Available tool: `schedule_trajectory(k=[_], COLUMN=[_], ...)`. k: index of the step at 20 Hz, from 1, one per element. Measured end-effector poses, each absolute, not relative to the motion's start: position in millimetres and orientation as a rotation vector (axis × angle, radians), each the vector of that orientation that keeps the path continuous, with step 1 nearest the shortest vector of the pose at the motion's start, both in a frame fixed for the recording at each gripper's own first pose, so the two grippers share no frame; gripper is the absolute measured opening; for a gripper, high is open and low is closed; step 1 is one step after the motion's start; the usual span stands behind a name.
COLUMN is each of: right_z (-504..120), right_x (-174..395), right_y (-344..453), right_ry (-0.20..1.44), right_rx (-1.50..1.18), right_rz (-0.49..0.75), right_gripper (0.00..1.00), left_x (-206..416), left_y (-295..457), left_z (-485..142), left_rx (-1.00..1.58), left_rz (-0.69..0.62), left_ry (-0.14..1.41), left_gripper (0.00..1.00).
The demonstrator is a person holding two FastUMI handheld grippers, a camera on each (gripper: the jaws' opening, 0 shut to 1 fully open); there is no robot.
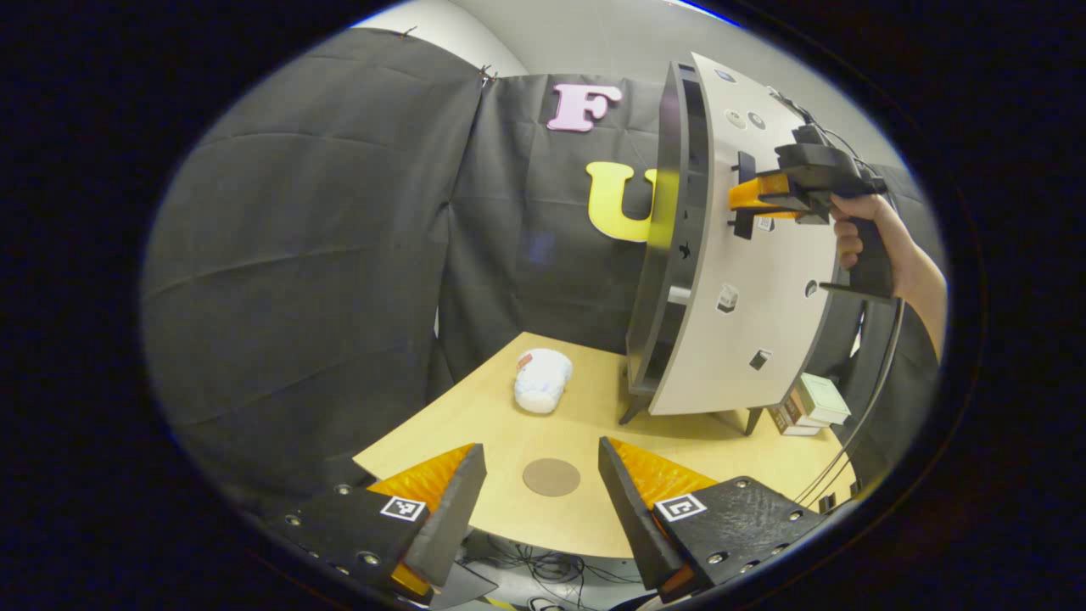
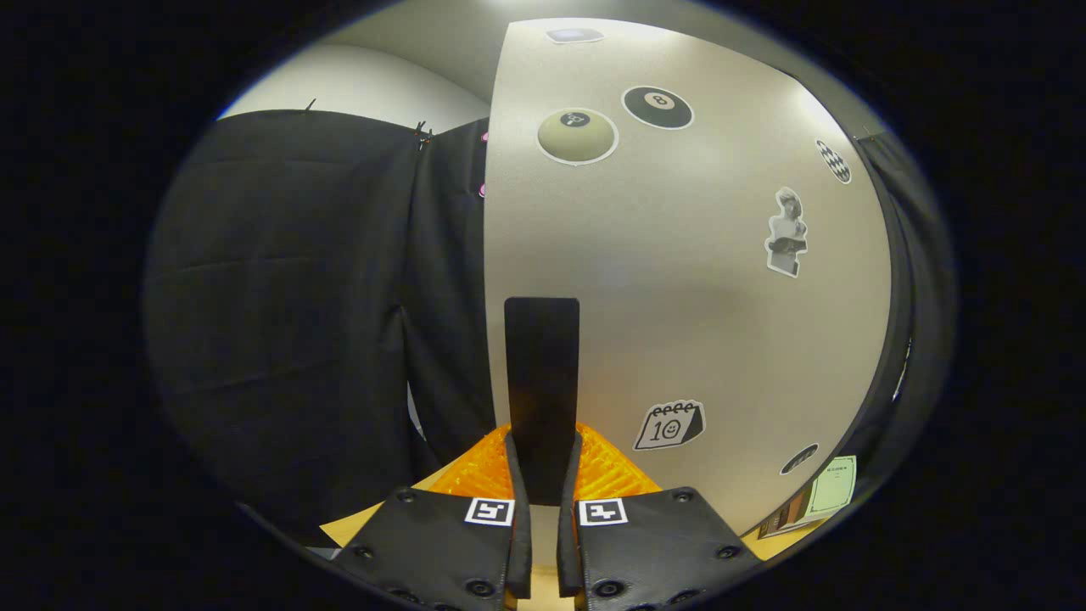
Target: Open the cabinet door with the right hand, grasp the bottle in the cabinet with the left hand and place it on the coaster, then close the cabinet door with the right hand.
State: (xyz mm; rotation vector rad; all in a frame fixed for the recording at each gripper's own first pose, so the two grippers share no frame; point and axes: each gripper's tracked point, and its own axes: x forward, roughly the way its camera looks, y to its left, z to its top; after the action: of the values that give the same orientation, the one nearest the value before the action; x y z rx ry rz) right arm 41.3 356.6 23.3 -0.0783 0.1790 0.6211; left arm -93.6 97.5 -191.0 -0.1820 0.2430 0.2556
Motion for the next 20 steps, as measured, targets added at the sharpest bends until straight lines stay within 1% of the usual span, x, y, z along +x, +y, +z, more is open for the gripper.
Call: schedule_trajectory(k=[1, 2, 10, 12, 18, 20], right_z=[23, 24, 26, 26, 27, 27], right_x=[37, 33, 4, 1, -5, -7], right_y=[352, 348, 312, 306, 283, 273], right_ry=[0.178, 0.176, 0.191, 0.199, 0.21, 0.213], right_rx=[-0.076, -0.074, -0.055, -0.056, -0.029, -0.02], right_rz=[0.635, 0.647, 0.722, 0.731, 0.75, 0.756], right_gripper=[0.14, 0.14, 0.14, 0.14, 0.14, 0.14], left_x=[-94, -93, -105, -113, -144, -152], left_y=[93, 90, 57, 42, 14, 10], left_z=[-186, -182, -166, -162, -139, -133], left_rx=[-0.179, -0.174, -0.163, -0.165, -0.14, -0.135], left_rz=[0.254, 0.252, 0.245, 0.244, 0.266, 0.277], left_ry=[0.232, 0.225, 0.2, 0.208, 0.18, 0.168], left_gripper=[0.82, 0.81, 0.81, 0.82, 0.82, 0.81])
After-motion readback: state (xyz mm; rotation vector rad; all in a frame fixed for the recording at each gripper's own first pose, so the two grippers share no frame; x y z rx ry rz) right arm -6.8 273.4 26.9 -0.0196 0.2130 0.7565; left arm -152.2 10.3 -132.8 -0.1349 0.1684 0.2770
